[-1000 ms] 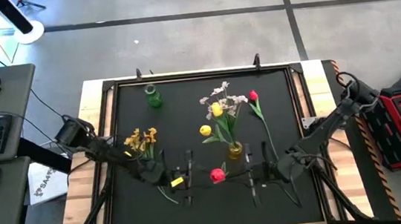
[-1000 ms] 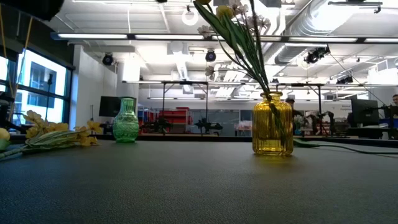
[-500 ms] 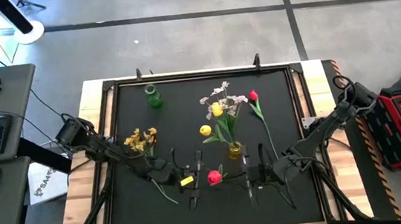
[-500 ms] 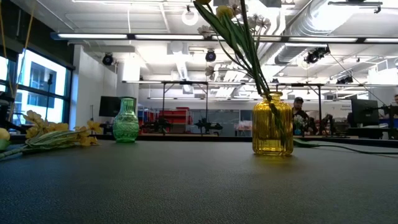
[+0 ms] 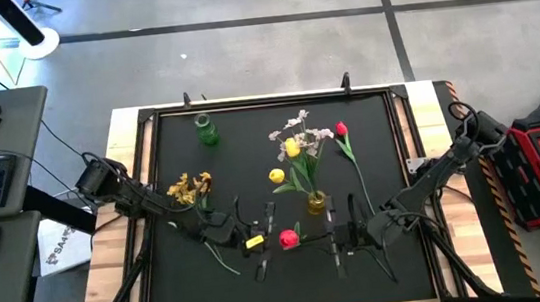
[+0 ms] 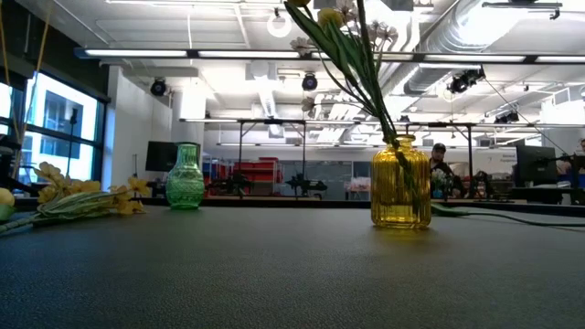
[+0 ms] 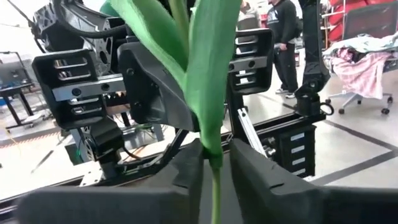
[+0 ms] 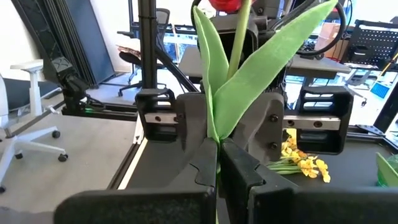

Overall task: Sort flowers into vase by color
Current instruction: Put the bottom red tulip into the green vase

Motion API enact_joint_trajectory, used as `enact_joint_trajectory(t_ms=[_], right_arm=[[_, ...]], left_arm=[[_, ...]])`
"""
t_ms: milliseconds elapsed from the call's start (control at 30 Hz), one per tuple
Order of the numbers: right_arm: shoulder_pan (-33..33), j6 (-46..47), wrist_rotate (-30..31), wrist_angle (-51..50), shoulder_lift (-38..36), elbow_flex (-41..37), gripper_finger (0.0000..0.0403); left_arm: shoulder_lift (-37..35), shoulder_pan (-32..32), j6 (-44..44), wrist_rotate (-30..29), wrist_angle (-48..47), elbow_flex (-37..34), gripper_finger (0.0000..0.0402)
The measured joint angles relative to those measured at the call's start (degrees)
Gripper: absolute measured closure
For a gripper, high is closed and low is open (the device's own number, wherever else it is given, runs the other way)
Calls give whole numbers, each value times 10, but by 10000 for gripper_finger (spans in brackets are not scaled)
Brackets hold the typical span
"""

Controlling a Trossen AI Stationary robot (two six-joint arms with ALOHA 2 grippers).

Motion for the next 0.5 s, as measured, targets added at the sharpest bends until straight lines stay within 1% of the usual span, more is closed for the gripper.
enact_joint_trajectory(t_ms=[133,233,300,400,500], right_arm=[[0,14,-6,-5,0,0,403],[0,18,-19,-7,0,0,402],[0,33,-19,-9,0,0,396],[0,54,-19,-17,0,0,365],[0,70,-21,-32,0,0,315]], left_arm=[[0,-7,29,-18,-1,0,391],[-8,-21,45,-63,-11,-1,394],[-25,-30,40,-93,-45,-5,397],[-61,-36,-8,-132,-125,-14,399],[-103,-40,-70,-187,-221,-29,400]])
